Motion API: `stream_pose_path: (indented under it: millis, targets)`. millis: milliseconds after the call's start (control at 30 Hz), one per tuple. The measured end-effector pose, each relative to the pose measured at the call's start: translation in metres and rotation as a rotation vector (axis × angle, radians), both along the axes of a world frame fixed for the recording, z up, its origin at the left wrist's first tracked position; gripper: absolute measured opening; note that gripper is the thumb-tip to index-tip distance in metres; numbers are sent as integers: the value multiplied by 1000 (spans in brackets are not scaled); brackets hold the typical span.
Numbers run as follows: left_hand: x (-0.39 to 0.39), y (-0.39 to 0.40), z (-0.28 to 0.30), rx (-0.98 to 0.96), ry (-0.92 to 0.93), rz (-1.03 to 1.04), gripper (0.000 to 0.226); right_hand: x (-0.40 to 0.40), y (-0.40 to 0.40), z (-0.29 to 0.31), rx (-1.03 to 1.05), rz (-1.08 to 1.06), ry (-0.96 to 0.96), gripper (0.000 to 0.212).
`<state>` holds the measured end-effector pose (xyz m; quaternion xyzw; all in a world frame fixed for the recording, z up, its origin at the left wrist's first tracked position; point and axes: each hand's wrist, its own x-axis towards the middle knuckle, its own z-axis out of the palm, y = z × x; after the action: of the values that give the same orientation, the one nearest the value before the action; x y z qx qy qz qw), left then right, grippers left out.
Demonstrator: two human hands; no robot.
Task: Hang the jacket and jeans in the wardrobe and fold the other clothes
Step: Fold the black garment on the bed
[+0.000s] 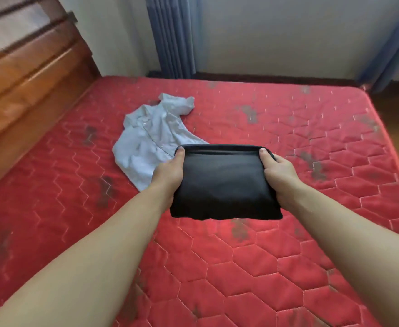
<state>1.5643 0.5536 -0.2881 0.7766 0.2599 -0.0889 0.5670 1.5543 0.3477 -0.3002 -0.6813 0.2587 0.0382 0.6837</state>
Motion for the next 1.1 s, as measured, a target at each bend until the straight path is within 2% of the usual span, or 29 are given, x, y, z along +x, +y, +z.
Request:
stream_pose_path:
  millis: [200, 333, 500, 600, 800, 900, 1033, 1100]
  targets:
    - [-51, 49, 146, -31, -161, 161, 63, -15, 46, 152, -3, 166, -154, 24]
    - [-116, 68, 218, -75, -201, 293, 47, -48, 70, 229, -5, 301, -258, 17]
    - [-198, 81, 281, -75, -275, 429, 62, -96, 91, 308, -6, 520, -292, 22]
    - [-245, 86, 305, -153, -293, 480, 63, -123, 106, 341, -9, 614, -312, 23]
    - [-340, 118, 349, -416, -429, 455, 51, -180, 157, 384, 11, 751, -262, 43]
    - [-388, 136, 362, -364, -386, 494, 52, -218, 198, 397, 26, 825, -257, 46]
    - [-464, 165, 372, -208, -404, 689, 49, -281, 256, 409, 83, 962, -246, 31]
    - [-508, 184, 375, -179, -435, 778, 43, -315, 283, 412, 145, 1038, -201, 31]
